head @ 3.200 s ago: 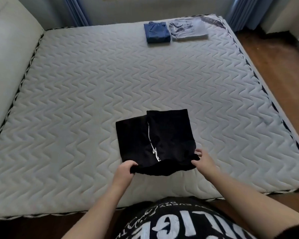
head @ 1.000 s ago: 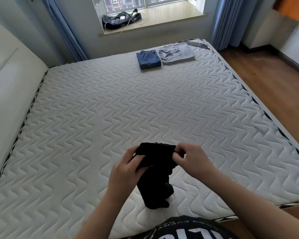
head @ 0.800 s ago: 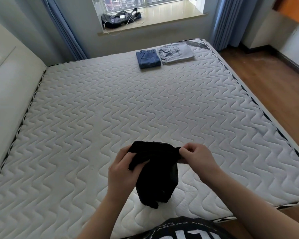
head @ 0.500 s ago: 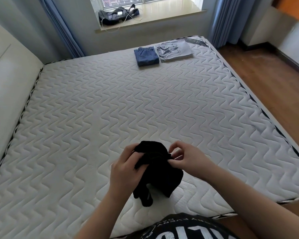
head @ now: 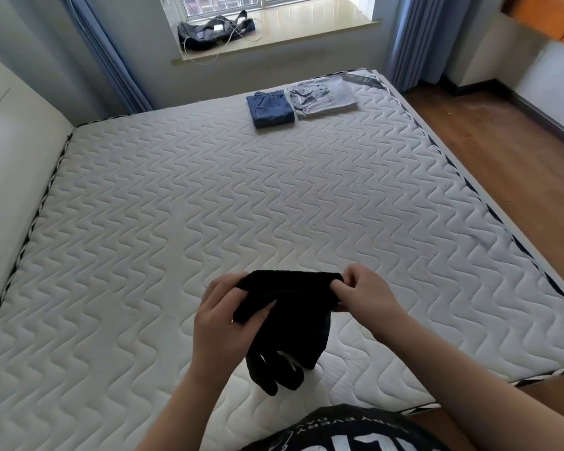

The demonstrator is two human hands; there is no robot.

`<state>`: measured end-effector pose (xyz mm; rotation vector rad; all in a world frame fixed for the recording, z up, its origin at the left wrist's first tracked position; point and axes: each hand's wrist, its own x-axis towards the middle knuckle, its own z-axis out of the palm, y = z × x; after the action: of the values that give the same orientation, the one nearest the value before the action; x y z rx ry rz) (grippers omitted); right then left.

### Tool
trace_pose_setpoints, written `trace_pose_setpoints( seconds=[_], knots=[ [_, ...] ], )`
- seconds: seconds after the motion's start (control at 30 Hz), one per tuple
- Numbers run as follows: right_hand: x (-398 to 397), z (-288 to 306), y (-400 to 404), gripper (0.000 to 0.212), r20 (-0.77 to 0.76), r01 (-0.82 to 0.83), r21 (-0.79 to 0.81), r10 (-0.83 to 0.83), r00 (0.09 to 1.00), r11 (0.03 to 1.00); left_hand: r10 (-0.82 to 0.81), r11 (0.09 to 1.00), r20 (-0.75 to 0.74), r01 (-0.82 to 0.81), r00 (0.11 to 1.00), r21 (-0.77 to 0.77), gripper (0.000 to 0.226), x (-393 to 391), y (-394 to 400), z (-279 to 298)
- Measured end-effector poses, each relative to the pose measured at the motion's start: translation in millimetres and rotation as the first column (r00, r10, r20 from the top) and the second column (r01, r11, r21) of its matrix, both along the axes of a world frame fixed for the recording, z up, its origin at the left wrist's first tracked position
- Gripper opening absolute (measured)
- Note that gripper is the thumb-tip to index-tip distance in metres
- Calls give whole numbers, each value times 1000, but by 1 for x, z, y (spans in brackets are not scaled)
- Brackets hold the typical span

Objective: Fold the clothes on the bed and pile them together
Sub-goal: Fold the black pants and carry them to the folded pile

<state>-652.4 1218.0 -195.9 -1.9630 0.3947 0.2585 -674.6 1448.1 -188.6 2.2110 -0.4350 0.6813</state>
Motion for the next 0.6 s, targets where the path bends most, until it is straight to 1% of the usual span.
trace_pose_setpoints(
  seconds=[0.07, 0.13, 0.2, 0.27, 0.3, 0.4, 0.43, 0.5, 0.53, 0.6],
  knots=[
    [-2, 0, 0, 15, -15, -23, 34, 24, 1000, 999, -63, 997, -50, 60, 997, -57, 22, 2, 0, 2],
    [-3, 0, -4, 17, -34, -82, 64, 84, 996, 995, -118, 992, -73, 114, 990, -47, 25, 3, 1, 4],
    [-3, 1, -9, 30, -90, -159, 160, 175, 981, 974, -150, 988, -71, 152, 986, 24, 26, 5, 2, 7],
    [-1, 3, -11, 48, -156, -233, 255, 278, 948, 938, -150, 982, -67, 157, 986, 109, 34, 9, 1, 10],
    [1, 5, -11, 49, -181, -258, 296, 319, 930, 920, -143, 980, -73, 152, 987, 128, 38, 11, 0, 12],
    [8, 8, -7, 24, -237, -290, 372, 393, 889, 882, -109, 984, -95, 121, 989, 133, 43, 20, -7, 20],
    [9, 9, -5, 20, -255, -274, 392, 390, 885, 878, -105, 986, -105, 118, 989, 121, 41, 23, -8, 22],
    [12, 7, -3, 21, -273, -190, 444, 335, 902, 875, -117, 991, -134, 125, 984, 56, 38, 28, -8, 27],
    [13, 7, -1, 23, -271, -135, 459, 284, 920, 878, -123, 992, -150, 126, 981, 13, 37, 31, -7, 28],
    [18, 8, 1, 28, -225, -51, 417, 157, 962, 907, -118, 993, -165, 112, 979, -48, 33, 33, -5, 31]
  ],
)
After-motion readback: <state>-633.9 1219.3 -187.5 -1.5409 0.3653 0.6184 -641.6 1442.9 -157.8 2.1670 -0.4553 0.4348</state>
